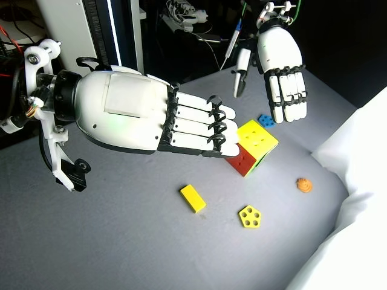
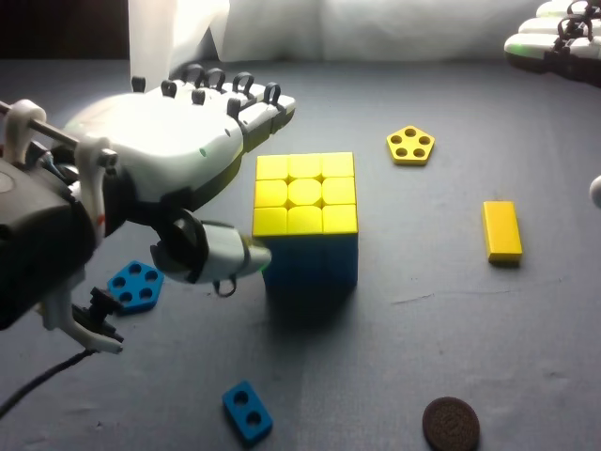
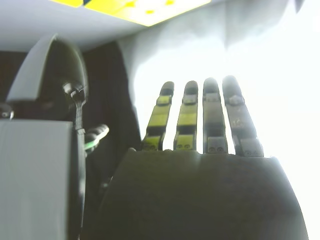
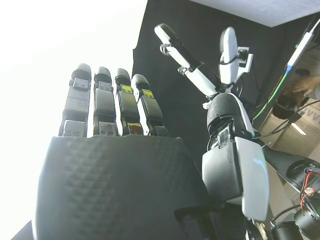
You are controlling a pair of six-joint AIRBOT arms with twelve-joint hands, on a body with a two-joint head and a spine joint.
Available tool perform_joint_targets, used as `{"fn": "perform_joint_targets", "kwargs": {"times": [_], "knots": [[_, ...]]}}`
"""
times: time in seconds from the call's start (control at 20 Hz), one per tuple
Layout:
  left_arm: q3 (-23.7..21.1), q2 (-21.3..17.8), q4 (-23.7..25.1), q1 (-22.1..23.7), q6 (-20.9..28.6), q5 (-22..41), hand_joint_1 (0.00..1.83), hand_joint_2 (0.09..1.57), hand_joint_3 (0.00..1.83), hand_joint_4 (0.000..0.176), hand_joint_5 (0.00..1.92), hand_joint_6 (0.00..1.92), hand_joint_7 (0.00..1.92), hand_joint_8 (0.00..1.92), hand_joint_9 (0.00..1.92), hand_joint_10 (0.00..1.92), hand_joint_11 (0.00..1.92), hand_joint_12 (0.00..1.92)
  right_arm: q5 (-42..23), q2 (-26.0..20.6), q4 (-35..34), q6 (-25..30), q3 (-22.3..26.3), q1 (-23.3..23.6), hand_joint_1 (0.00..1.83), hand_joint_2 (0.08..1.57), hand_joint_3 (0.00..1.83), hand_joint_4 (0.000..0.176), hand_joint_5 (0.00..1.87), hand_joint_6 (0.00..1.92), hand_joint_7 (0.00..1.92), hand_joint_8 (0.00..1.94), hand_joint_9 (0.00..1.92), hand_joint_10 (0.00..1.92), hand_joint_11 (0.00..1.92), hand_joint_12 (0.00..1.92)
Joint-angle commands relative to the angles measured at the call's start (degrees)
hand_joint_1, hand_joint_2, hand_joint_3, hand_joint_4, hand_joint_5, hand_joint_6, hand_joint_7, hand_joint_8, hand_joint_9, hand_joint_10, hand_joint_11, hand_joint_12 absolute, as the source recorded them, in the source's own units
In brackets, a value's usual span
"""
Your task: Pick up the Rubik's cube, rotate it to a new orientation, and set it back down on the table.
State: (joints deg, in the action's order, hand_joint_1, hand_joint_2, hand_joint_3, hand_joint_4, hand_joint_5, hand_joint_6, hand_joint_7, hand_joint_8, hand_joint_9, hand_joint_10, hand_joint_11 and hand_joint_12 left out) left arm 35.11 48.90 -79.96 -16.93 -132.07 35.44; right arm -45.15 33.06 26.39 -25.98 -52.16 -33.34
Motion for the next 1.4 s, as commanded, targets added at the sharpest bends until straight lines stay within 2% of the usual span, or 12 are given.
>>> {"fn": "perform_joint_targets", "kwargs": {"times": [0.0,0.1,0.15,0.2,0.25,0.35,0.55,0.65,0.7,1.0,1.35], "knots": [[-0.08,0.54,1.61,0.7,-0.81,4.21,0.89,1.09,0.0,0.007,0.0,0.0,0.0,0.0,0.0,0.0,0.0,0.19,-6.27,-0.17,-2.61,0.06,0.09,0.47,0.01,1.24,0.03,0.0,0.0,0.0,0.0,0.0,0.0,0.0,0.0,0.0],[0.24,2.54,-1.01,0.87,-2.3,6.93,1.03,1.09,0.0,0.003,0.0,0.0,0.0,0.0,0.0,0.0,0.0,0.03,-6.26,-0.11,-2.61,0.06,0.09,0.47,0.0,1.24,0.03,0.0,0.0,0.0,0.0,0.0,0.0,0.0,0.0,0.0],[0.5,3.34,-1.64,0.88,-2.4,7.63,1.1,1.07,0.0,0.009,0.0,0.0,0.0,0.0,0.0,0.0,0.0,0.01,-6.26,-0.1,-2.61,0.06,0.09,0.46,0.0,1.24,0.03,0.0,0.0,0.0,0.0,0.0,0.0,0.0,0.0,0.0],[1.07,4.64,-2.25,0.89,-2.43,8.42,1.13,1.07,0.0,0.004,0.0,0.0,0.0,0.0,0.0,0.0,0.0,0.0,-6.26,-0.08,-2.61,0.06,0.09,0.46,0.02,1.24,0.02,0.0,0.0,0.0,0.0,0.0,0.0,0.0,0.0,0.0],[2.86,7.29,-3.49,1.05,-2.43,8.69,1.08,1.04,0.0,0.0,0.0,0.0,0.0,0.0,0.0,0.0,0.0,0.0,-6.26,-0.06,-2.62,0.07,0.09,0.45,0.0,1.25,0.02,0.0,0.0,0.0,0.0,0.0,0.0,0.0,0.0,0.0],[3.72,8.37,-4.18,1.18,-2.52,8.69,1.06,1.03,0.0,0.0,0.0,0.0,0.0,0.0,0.0,0.0,0.0,0.0,-6.26,-0.03,-2.62,0.07,0.09,0.42,0.0,1.24,0.02,0.0,0.0,0.0,0.0,0.0,0.0,0.0,0.0,0.0],[5.12,10.25,-9.13,2.13,-5.64,10.54,1.05,1.07,0.0,0.0,0.0,0.0,0.0,0.0,0.0,0.0,0.0,0.0,-6.26,0.1,-2.62,0.07,0.09,0.36,0.02,1.24,0.01,0.0,0.0,0.0,0.0,0.0,0.0,0.0,0.0,0.0],[5.55,10.75,-9.89,2.13,-5.64,11.03,1.04,1.07,0.0,0.0,0.0,0.0,0.0,0.0,0.0,0.0,0.0,0.0,-6.25,0.11,-2.62,0.07,0.09,0.29,0.0,1.25,0.01,0.0,0.0,0.0,0.0,0.0,0.0,0.0,0.0,0.0],[5.84,11.14,-10.18,2.12,-5.64,11.23,0.95,1.1,0.01,0.0,0.0,0.0,0.0,0.0,0.0,0.0,0.0,0.0,-6.25,0.11,-2.62,0.07,0.09,0.24,0.0,1.25,0.01,0.0,0.0,0.0,0.0,0.0,0.0,0.0,0.0,0.0],[8.32,14.17,-11.18,1.86,-5.64,11.31,1.01,1.09,0.0,0.0,0.0,0.0,0.0,0.0,0.0,0.0,0.0,0.0,-6.25,0.21,-2.61,0.07,0.09,0.01,0.0,1.25,0.01,0.0,0.0,0.0,0.0,0.0,0.0,0.0,0.0,0.0],[11.12,16.4,-12.21,1.42,-5.64,11.24,0.96,1.12,0.01,0.0,0.0,0.0,0.0,0.0,0.0,0.0,0.0,0.0,-6.25,0.25,-2.61,0.07,0.09,-0.17,0.02,1.26,0.01,0.0,0.0,0.0,0.0,0.0,0.0,0.0,0.0,0.0]]}}
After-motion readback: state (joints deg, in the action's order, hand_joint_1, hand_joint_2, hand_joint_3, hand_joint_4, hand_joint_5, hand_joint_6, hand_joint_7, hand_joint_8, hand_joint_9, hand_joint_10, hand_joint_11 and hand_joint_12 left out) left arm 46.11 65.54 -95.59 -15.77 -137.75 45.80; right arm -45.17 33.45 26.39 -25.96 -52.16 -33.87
